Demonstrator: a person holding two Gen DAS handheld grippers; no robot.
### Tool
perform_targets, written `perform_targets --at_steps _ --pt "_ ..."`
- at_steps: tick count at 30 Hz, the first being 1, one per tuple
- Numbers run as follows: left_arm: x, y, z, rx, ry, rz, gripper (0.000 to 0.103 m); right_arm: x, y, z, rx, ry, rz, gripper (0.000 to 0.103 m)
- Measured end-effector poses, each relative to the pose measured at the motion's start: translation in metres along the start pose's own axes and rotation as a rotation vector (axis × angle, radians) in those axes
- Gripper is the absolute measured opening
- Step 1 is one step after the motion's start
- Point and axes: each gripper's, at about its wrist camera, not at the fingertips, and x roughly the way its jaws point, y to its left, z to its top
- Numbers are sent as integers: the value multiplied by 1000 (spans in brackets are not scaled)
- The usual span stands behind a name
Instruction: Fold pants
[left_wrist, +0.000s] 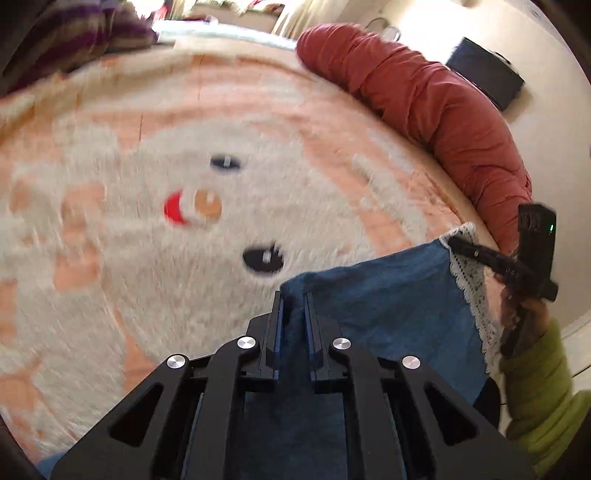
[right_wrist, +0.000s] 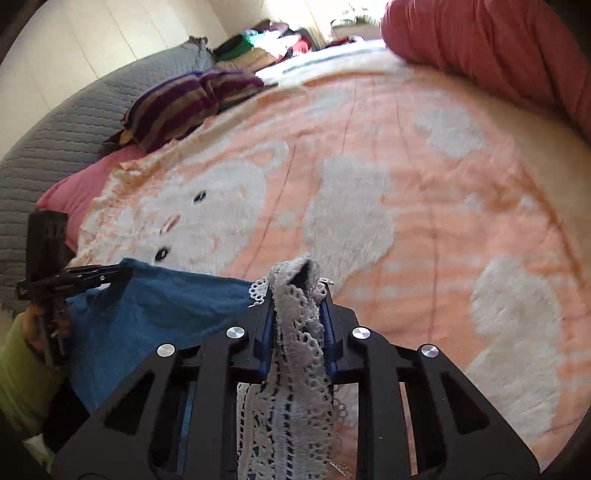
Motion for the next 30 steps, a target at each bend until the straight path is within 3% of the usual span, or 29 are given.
perform_targets --at_steps 6,9,11,12,13,17,20,25,30 --pt "21 -3 8 49 -10 127 4 36 0 24 -63 69 -121 15" --pt "33 10 4 20 19 124 5 54 -1 19 -90 125 -164 18" --pt "36 13 0 31 15 131 9 53 -2 19 -90 116 -185 29" --pt "34 13 0 33 10 137 13 47 -4 19 -73 99 -209 43" --pt "33 13 1 29 1 137 18 38 -8 18 -42 78 -222 48" --pt "10 10 1 15 -37 180 24 -21 -22 -1 123 -62 -146 49" --pt "-15 0 -8 12 -65 178 29 -70 -24 -40 191 -133 -68 53" --pt "-44 -33 -35 79 -82 175 34 -98 -22 -93 248 -113 13 57" --pt "-54 -54 -78 86 -80 185 34 -93 -8 -117 226 -40 11 57"
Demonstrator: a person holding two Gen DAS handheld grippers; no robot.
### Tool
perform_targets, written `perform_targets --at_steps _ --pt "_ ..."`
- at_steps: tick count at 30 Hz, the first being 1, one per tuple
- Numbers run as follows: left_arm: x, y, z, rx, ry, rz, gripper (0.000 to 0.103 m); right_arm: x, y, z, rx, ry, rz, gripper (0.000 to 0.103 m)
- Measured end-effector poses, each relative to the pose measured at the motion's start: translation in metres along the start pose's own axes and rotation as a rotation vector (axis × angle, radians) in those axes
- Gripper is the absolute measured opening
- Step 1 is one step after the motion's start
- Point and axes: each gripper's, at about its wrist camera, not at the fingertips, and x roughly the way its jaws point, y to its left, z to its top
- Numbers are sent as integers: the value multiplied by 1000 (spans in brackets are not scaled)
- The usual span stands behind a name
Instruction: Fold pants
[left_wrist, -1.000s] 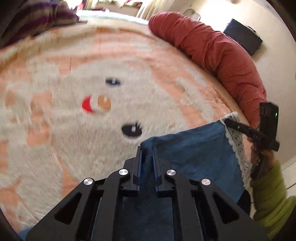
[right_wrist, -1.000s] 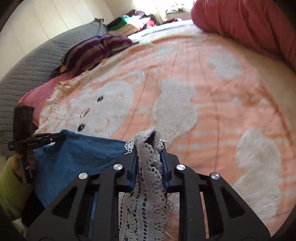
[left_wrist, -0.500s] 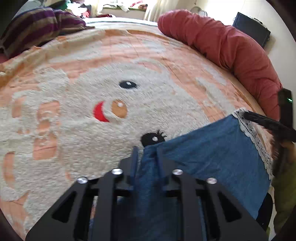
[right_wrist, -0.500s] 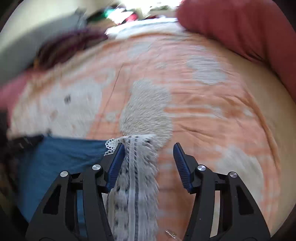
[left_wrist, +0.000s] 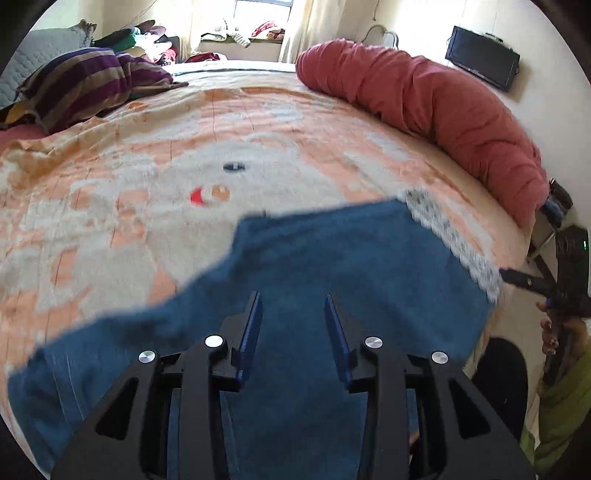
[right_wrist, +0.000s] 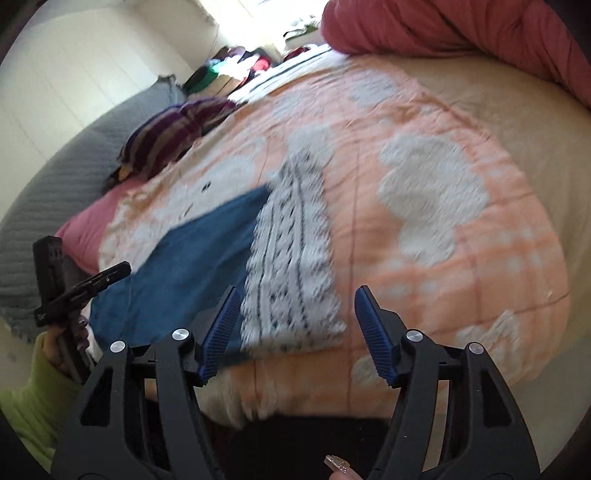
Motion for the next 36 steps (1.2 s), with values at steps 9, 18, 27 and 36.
perform_targets --at_steps 9,18,27,36 --pt "13 -11 -58 34 59 140 50 18 7 -14 1 37 -87 46" --pt "9 -5 -61 3 52 132 52 -7 15 -23 -105 -28 -54 12" --pt "-7 11 -61 -81 37 84 51 -2 11 -29 -107 4 -166 46" --pt "-51 47 -48 -156 -66 233 65 -16 82 -21 -311 -132 -190 73"
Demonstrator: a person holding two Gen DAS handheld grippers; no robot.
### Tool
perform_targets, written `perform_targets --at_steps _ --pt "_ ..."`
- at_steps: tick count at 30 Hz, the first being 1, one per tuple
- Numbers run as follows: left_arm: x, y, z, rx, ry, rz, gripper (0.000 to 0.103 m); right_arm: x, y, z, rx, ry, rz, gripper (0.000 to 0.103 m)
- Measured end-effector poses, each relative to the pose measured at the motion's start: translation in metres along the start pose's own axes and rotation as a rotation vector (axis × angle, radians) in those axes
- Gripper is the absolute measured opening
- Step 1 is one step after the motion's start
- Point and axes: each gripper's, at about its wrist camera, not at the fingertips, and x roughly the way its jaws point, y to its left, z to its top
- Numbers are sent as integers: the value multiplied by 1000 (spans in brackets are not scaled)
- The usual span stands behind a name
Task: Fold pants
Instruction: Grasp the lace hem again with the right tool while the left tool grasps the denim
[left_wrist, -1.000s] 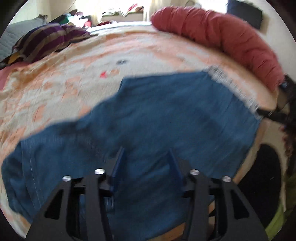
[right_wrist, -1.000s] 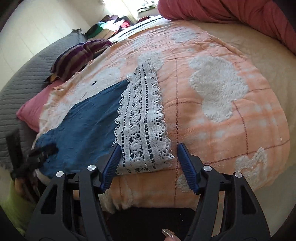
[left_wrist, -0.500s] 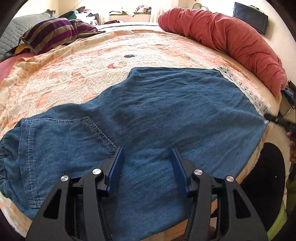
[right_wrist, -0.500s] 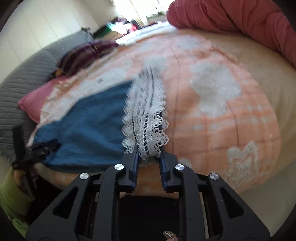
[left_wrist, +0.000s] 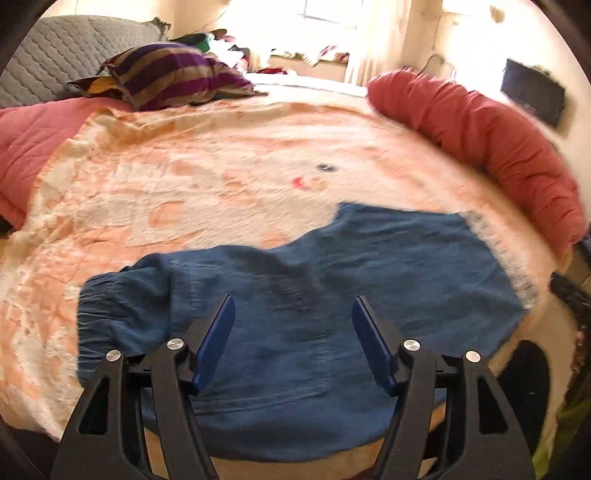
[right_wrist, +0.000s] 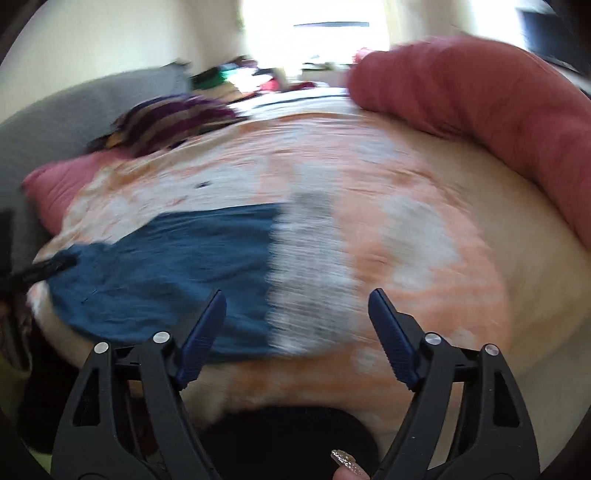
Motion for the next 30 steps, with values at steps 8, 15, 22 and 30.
perform_targets --at_steps 8,15,22,30 --pt "20 28 -20 -47 119 80 68 90 75 6 -214 209 -21 78" --pt "24 31 -23 -48 95 69 68 93 42 6 -70 228 4 79" --pt "-6 0 -12 43 -17 49 91 46 32 -4 10 116 42 84" --pt "-10 -46 -1 111 -4 -92 96 0 -4 -15 100 58 -36 91"
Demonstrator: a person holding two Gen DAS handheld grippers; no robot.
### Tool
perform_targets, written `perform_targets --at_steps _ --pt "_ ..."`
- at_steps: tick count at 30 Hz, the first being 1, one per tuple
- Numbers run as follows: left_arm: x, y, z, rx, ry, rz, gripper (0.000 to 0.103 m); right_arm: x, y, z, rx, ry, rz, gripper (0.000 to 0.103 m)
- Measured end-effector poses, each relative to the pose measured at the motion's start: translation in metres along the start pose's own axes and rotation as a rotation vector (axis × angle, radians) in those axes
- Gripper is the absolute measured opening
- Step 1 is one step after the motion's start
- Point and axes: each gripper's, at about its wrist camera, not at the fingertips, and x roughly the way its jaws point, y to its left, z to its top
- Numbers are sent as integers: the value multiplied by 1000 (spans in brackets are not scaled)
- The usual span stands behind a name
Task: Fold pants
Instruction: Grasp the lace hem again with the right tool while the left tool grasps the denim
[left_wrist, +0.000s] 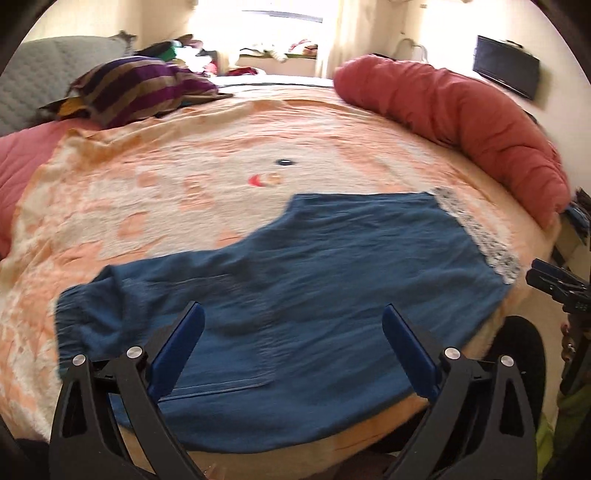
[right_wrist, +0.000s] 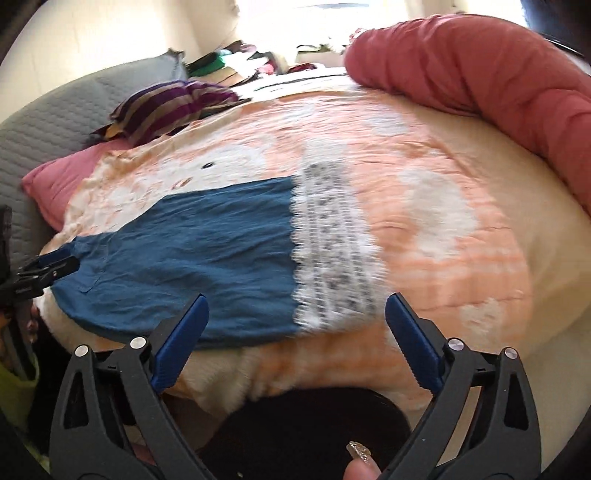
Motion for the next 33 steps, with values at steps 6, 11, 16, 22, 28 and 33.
perform_targets --at_steps 6,11,16,22,28,33 --pt "17 -37 22 69 41 -70 98 -18 -13 1 30 -49 -39 93" --pt "39 -72 50 144 82 -132 98 -21 -19 1 88 -65 -21 93" --pt "80 -108 78 253 173 -155 98 -2 -16 -3 119 -24 2 93" --pt "132 -132 114 302 201 -204 98 16 -16 -4 154 10 -2 93" --pt "178 -160 137 384 219 -251 98 30 -22 -3 215 23 -5 93" --pt "218 -164 146 326 291 -346 97 44 -25 -6 233 50 -8 65"
